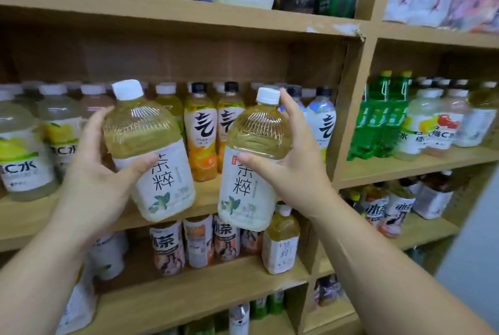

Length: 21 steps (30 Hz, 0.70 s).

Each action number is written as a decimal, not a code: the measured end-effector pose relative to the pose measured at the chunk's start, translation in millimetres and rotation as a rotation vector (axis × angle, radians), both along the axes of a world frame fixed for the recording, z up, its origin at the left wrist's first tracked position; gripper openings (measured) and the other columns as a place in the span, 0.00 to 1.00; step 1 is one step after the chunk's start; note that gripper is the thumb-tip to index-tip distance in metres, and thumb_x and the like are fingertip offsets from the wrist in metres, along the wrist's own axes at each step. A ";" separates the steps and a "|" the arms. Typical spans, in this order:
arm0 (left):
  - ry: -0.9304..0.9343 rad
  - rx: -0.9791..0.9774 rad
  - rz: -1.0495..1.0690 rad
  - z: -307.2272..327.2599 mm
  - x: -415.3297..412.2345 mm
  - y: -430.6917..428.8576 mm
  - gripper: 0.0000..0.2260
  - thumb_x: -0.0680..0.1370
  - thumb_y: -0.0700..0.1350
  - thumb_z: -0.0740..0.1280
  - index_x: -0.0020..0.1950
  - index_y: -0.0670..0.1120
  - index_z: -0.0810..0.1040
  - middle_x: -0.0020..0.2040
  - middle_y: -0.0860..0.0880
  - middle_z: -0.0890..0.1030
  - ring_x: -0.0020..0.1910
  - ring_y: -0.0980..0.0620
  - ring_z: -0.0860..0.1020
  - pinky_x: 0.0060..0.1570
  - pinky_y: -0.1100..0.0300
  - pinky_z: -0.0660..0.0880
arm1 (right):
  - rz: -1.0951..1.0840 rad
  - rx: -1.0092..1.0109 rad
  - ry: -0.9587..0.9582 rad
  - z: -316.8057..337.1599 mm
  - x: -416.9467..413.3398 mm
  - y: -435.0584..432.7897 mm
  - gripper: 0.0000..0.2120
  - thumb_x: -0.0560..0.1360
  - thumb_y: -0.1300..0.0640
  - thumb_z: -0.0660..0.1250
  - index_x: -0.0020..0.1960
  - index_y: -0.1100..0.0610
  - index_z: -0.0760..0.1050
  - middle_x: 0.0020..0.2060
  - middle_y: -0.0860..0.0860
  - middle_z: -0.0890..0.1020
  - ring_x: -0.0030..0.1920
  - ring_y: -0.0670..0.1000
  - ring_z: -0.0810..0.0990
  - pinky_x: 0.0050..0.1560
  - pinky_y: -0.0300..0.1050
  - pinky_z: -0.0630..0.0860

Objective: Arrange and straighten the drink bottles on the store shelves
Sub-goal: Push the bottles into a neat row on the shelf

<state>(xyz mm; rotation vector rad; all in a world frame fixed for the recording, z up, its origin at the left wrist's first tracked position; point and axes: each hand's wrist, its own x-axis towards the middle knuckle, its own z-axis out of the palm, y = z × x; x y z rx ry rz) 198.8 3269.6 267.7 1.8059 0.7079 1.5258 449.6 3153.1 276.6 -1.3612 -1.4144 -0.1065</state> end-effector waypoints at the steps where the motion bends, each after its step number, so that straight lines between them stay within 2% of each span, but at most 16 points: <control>1: 0.021 0.025 -0.036 2.6 11.3 -7.8 0.32 0.74 0.36 0.74 0.75 0.53 0.68 0.64 0.54 0.81 0.64 0.55 0.80 0.65 0.43 0.76 | -0.010 -0.007 -0.016 -0.2 7.5 -7.5 0.52 0.69 0.41 0.80 0.82 0.40 0.51 0.73 0.29 0.60 0.77 0.35 0.57 0.76 0.44 0.62; 3: 0.059 0.058 -0.110 6.6 42.0 -25.6 0.32 0.72 0.39 0.74 0.74 0.53 0.69 0.65 0.51 0.81 0.65 0.51 0.79 0.66 0.41 0.75 | -0.026 -0.025 -0.053 -2.0 29.6 -27.7 0.51 0.69 0.40 0.79 0.81 0.39 0.51 0.73 0.28 0.59 0.77 0.34 0.57 0.76 0.42 0.60; 6: 0.091 0.081 -0.213 6.4 91.5 -53.2 0.33 0.72 0.41 0.74 0.75 0.55 0.68 0.66 0.51 0.80 0.65 0.50 0.79 0.63 0.42 0.76 | -0.027 -0.052 -0.072 -11.2 69.9 -61.1 0.51 0.68 0.41 0.80 0.81 0.38 0.51 0.71 0.26 0.59 0.76 0.33 0.58 0.75 0.39 0.60; 8: 0.099 0.076 -0.261 1.6 127.5 -75.3 0.33 0.71 0.42 0.74 0.74 0.55 0.69 0.65 0.53 0.81 0.65 0.53 0.79 0.63 0.49 0.78 | -0.034 -0.071 -0.058 -21.6 100.0 -84.9 0.51 0.68 0.41 0.80 0.81 0.40 0.53 0.71 0.28 0.61 0.76 0.34 0.59 0.75 0.40 0.61; 11: 0.120 0.061 -0.312 -11.3 182.2 -108.0 0.32 0.69 0.42 0.74 0.72 0.56 0.70 0.63 0.57 0.82 0.62 0.58 0.80 0.58 0.63 0.79 | -0.059 -0.113 -0.051 -40.5 147.1 -122.2 0.51 0.67 0.39 0.80 0.80 0.35 0.52 0.68 0.23 0.59 0.73 0.31 0.60 0.72 0.36 0.63; 13: 0.140 0.025 -0.341 -21.4 218.9 -128.9 0.34 0.69 0.42 0.74 0.74 0.54 0.69 0.64 0.57 0.82 0.62 0.58 0.80 0.55 0.67 0.78 | -0.078 -0.158 -0.028 -53.1 179.7 -146.9 0.52 0.66 0.38 0.79 0.80 0.32 0.50 0.70 0.25 0.60 0.75 0.35 0.60 0.72 0.40 0.63; 15: 0.159 -0.004 -0.360 -30.7 254.1 -150.3 0.34 0.69 0.42 0.73 0.73 0.55 0.69 0.62 0.62 0.82 0.61 0.62 0.80 0.53 0.70 0.77 | -0.090 -0.187 0.010 -65.0 211.9 -171.7 0.52 0.65 0.36 0.79 0.79 0.31 0.50 0.70 0.26 0.60 0.76 0.36 0.60 0.73 0.42 0.63; 17: 0.199 -0.028 -0.375 -41.2 287.9 -169.5 0.33 0.69 0.44 0.74 0.72 0.58 0.69 0.61 0.64 0.81 0.61 0.63 0.79 0.56 0.67 0.77 | -0.109 -0.214 0.045 -77.3 242.2 -194.7 0.51 0.63 0.31 0.76 0.78 0.30 0.51 0.71 0.26 0.60 0.76 0.36 0.59 0.75 0.45 0.63; 19: 0.233 -0.066 -0.390 -54.7 319.1 -184.7 0.34 0.68 0.46 0.75 0.73 0.59 0.68 0.63 0.62 0.81 0.62 0.60 0.80 0.59 0.59 0.79 | -0.137 -0.243 0.070 -90.3 270.3 -215.3 0.52 0.62 0.29 0.75 0.79 0.31 0.53 0.75 0.33 0.63 0.77 0.39 0.60 0.76 0.50 0.64; 21: 0.253 -0.109 -0.402 -68.8 346.0 -196.2 0.35 0.69 0.47 0.78 0.74 0.58 0.69 0.63 0.61 0.81 0.63 0.58 0.80 0.59 0.57 0.78 | -0.169 -0.263 0.078 -103.2 296.1 -233.1 0.52 0.62 0.30 0.77 0.79 0.33 0.54 0.74 0.37 0.67 0.76 0.41 0.64 0.75 0.53 0.67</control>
